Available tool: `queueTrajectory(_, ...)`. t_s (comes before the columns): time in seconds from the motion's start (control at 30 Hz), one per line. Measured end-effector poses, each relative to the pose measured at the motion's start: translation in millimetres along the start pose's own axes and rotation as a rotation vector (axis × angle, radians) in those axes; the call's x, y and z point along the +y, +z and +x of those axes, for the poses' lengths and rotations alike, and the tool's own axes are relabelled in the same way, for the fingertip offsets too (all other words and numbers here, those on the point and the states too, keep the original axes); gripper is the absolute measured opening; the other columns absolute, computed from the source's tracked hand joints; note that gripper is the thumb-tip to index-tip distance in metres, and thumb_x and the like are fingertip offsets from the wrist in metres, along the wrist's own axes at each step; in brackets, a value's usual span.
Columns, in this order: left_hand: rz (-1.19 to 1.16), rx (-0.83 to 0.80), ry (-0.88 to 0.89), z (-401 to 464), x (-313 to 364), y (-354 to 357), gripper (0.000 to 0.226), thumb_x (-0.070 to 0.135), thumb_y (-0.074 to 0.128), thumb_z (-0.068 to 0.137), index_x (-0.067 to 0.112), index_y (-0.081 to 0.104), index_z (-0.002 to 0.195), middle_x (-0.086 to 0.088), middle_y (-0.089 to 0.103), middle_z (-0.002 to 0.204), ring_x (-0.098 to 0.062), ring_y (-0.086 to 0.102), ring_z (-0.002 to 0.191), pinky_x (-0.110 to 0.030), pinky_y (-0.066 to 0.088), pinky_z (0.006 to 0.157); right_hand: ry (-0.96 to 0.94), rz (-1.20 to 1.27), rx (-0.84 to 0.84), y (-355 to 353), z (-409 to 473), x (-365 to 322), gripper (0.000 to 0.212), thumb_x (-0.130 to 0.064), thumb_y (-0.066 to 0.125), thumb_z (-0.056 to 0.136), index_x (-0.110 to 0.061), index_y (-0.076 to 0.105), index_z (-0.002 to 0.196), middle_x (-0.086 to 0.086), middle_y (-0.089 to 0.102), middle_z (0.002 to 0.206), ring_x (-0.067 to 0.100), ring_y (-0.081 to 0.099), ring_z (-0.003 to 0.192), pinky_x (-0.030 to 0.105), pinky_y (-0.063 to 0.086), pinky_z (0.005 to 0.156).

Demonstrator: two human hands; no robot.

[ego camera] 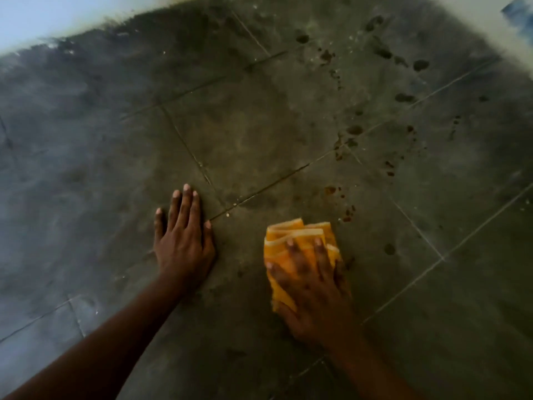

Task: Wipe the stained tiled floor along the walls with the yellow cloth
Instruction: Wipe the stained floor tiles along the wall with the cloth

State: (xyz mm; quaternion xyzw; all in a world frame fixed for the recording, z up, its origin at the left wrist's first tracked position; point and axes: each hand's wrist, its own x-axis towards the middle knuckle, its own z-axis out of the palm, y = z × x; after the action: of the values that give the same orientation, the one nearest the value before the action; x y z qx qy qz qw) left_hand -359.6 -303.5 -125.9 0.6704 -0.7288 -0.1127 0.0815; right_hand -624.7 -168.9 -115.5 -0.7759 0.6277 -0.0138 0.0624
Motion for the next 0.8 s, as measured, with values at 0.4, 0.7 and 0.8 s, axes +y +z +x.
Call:
queueTrajectory(0.4, -0.02, -0.039, 0.121, 18.5, 47.5, 15.0, 0.074, 0.058, 0.02, 0.104, 0.025, 0.005, 0.169, 0.007, -0.005, 0.177, -0.014, -0.012, 0.163, -0.051, -0.005, 0.132, 0.162, -0.046, 0.0, -3.6, -7.8, 42.7, 0.07, -0.073, 0.04, 0.095, -0.056, 0.018, 0.159, -0.004, 0.002, 0.176, 0.042, -0.005, 0.16, 0.081, 0.005, 0.114)
queueTrajectory(0.7, -0.033, -0.021, 0.179, 21.1, 50.8, 18.1, 0.071, 0.053, 0.027, 0.106, 0.025, 0.01, 0.169, 0.006, 0.002, 0.178, -0.014, -0.004, 0.164, -0.054, 0.001, 0.132, 0.695, 0.073, 0.105, 1.3, 57.0, 107.6, 0.077, -0.079, 0.024, 0.093, -0.047, 0.018, 0.163, 0.009, 0.004, 0.175, 0.055, -0.003, 0.156, 0.081, 0.012, 0.114)
queueTrajectory(0.8, -0.035, -0.017, 0.183, 20.2, 50.4, 20.0, 0.071, 0.055, 0.026, 0.106, 0.026, 0.011, 0.169, 0.007, 0.002, 0.177, -0.013, -0.005, 0.164, -0.053, 0.002, 0.132, 0.569, 0.098, 0.083, 4.1, 81.8, 63.2, 0.074, -0.074, 0.028, 0.095, -0.047, 0.015, 0.163, 0.006, 0.001, 0.176, 0.051, -0.007, 0.157, 0.079, 0.006, 0.117)
